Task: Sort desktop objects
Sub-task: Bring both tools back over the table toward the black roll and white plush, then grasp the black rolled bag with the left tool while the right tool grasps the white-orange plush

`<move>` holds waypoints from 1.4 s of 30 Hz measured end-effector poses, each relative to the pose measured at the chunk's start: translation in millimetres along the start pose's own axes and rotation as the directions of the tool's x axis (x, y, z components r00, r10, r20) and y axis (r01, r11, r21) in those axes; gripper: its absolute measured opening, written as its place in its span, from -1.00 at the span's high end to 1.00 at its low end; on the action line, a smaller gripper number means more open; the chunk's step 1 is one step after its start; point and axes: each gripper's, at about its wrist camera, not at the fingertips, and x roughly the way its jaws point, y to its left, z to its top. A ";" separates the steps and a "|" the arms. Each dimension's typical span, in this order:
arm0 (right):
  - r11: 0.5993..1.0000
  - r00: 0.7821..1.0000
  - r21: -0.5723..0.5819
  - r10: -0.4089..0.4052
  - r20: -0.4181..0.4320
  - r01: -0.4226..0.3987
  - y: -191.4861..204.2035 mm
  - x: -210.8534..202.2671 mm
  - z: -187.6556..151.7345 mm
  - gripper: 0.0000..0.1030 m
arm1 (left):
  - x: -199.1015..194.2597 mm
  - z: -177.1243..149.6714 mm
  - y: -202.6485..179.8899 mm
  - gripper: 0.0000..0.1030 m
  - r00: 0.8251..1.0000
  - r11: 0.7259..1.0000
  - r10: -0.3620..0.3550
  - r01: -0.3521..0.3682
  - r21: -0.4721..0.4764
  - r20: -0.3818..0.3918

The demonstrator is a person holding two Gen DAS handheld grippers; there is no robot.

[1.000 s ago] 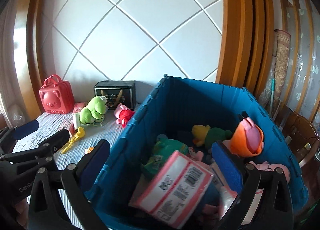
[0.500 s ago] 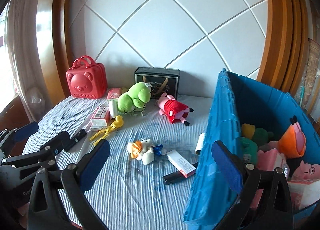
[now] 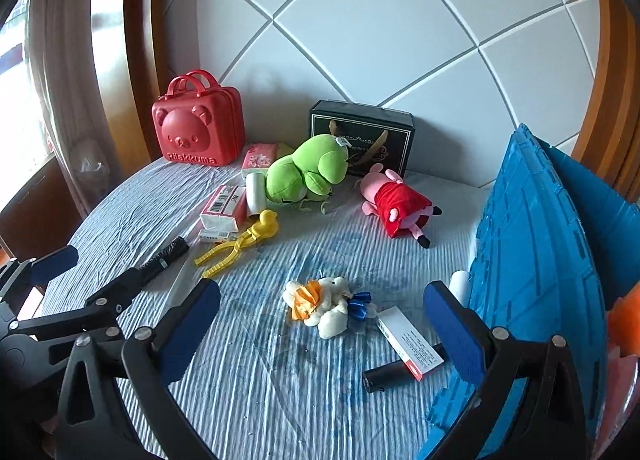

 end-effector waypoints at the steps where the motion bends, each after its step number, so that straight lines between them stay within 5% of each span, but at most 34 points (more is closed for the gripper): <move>1: 1.000 1.000 0.002 0.003 -0.009 -0.003 -1.0 7.1 0.1 -1.00 | 5.7 -0.5 0.0 -0.55 1.000 1.000 0.004 -0.004 0.002 -0.010; 14: 0.998 0.991 0.065 -0.007 -0.137 0.016 28.0 85.9 4.7 -1.00 | 79.3 21.3 35.5 -0.55 0.996 0.995 -0.036 0.043 0.092 -0.077; 27: 0.937 0.947 0.285 -0.113 -0.302 0.203 91.4 174.8 -23.6 -1.00 | 206.6 17.6 127.4 -0.55 0.969 0.968 -0.087 0.137 0.211 -0.231; 32: 0.910 0.929 0.328 -0.135 -0.344 0.254 86.9 194.6 -43.4 -1.00 | 241.1 5.3 139.4 -0.55 0.959 0.964 -0.090 0.152 0.217 -0.268; 42: 0.872 0.935 0.388 -0.184 -0.305 0.298 49.4 228.6 -70.9 -1.00 | 307.1 -19.8 148.7 -0.55 0.955 0.971 -0.069 0.131 0.200 -0.288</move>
